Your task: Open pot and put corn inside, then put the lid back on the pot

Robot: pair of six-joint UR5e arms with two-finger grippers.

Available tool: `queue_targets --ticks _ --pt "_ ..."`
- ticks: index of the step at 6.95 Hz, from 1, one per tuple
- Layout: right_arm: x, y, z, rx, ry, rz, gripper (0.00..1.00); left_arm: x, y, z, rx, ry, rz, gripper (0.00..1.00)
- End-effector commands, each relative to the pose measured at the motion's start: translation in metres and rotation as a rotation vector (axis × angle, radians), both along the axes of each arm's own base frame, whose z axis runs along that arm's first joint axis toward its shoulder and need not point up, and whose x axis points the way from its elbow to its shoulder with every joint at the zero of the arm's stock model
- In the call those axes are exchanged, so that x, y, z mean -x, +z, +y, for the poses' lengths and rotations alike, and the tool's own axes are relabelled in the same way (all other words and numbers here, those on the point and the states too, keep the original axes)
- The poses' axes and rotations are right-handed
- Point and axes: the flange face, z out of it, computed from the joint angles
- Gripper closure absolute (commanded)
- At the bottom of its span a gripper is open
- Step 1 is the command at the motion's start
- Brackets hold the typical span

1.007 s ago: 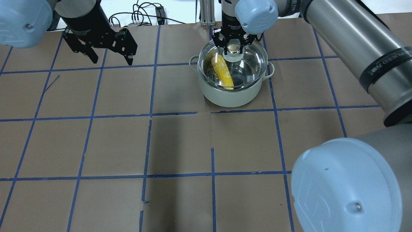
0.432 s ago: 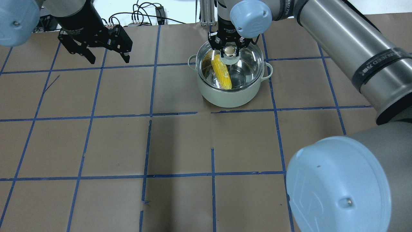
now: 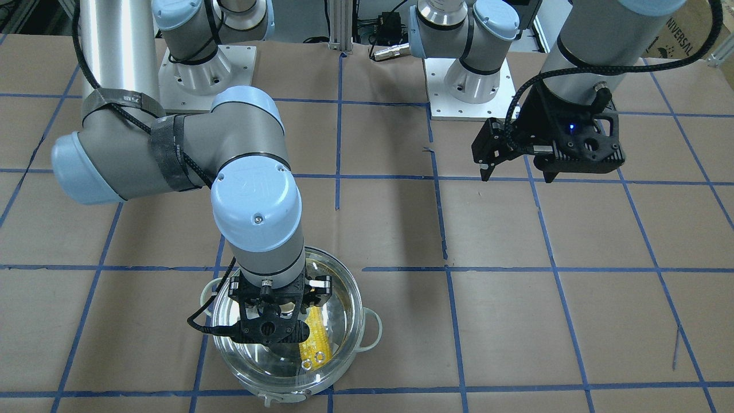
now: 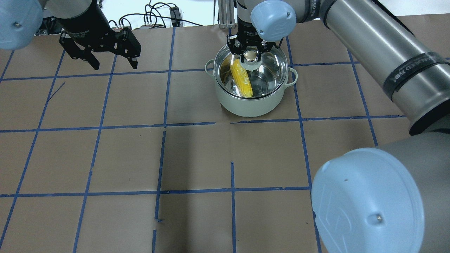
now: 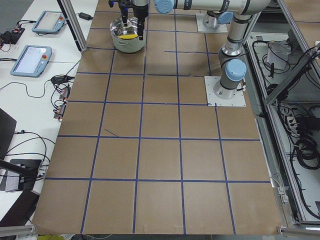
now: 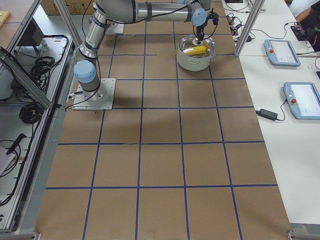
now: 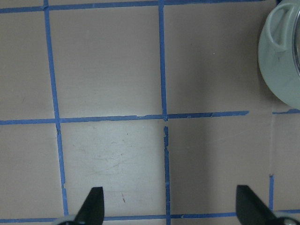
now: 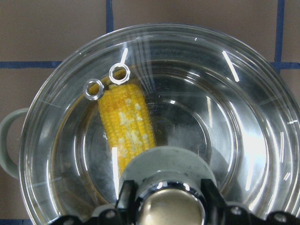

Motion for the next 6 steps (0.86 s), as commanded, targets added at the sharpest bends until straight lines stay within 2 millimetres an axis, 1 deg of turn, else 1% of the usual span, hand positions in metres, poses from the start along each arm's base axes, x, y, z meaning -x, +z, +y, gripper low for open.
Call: queue_targets --ticks 1,2,4,6 --pt "0.0015 0.0036 0.0008 -0.001 -0.001 0.001 0.87 -0.0009 -0.0041 -0.0028 -0.006 0.007 -0.001 0.00" --pt "0.0008 0.0065 0.0025 -0.001 0.001 0.001 0.87 -0.0008 -0.0014 -0.0016 0.002 0.007 -0.002 0.00" --pt "-0.0003 0.0021 0.0054 -0.014 0.002 -0.002 0.87 -0.0008 -0.0010 -0.0007 -0.001 0.007 -0.001 0.00" --pt "-0.0083 -0.0009 0.0086 -0.020 -0.007 -0.009 0.87 -0.0008 -0.0019 -0.0004 -0.004 0.004 -0.001 0.00"
